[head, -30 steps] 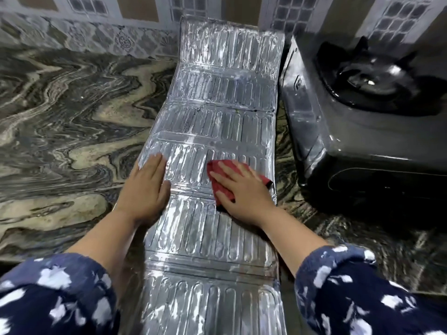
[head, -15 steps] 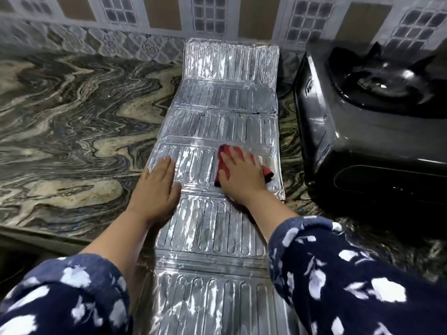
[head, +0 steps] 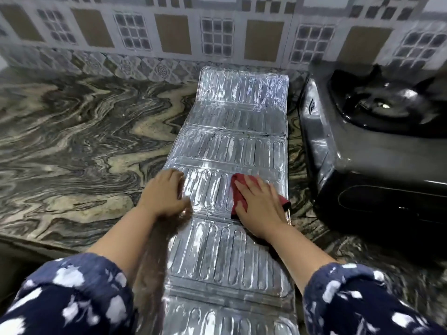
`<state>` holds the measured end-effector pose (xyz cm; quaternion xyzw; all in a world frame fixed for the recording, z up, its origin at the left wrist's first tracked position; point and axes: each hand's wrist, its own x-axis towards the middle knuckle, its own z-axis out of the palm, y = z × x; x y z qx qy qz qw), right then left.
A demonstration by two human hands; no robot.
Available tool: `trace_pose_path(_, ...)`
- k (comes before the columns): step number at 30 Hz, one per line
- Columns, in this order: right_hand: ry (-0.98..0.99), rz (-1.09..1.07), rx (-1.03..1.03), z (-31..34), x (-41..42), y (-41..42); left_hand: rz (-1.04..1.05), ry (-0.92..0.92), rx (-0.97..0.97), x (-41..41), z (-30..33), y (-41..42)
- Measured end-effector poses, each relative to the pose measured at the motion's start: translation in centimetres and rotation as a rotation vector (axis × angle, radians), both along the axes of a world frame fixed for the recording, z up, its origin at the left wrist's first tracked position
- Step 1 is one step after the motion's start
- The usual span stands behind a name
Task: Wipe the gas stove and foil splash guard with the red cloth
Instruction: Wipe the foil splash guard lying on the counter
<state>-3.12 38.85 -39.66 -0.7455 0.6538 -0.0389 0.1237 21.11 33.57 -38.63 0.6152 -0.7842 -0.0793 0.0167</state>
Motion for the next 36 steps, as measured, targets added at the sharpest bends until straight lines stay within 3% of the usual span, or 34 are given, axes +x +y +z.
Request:
trace_pose_path(5,0.015,-0.091,-0.024,-0.5,0.2,-1.8,0.067,-0.023,0.047,-0.7,-1.3,-2.9)
trace_pose_path(17,0.072,-0.448,-0.009,-0.8,-2.0,-15.6,0.053,0.021,-0.098,-0.4,-3.1,-2.3)
trace_pose_path(21,0.108,-0.341,0.029,-0.4,0.6,-17.7,0.068,0.021,-0.108,-0.5,-3.2,-2.5)
trace_pose_path(28,0.002,0.108,-0.005,0.2,7.7,-16.9,0.061,0.012,-0.085,-0.5,-3.2,-2.4)
trace_pose_path(36,-0.099,0.277,-0.077,-0.3,5.3,-9.3,0.004,0.012,-0.070,0.0,-2.6,0.2)
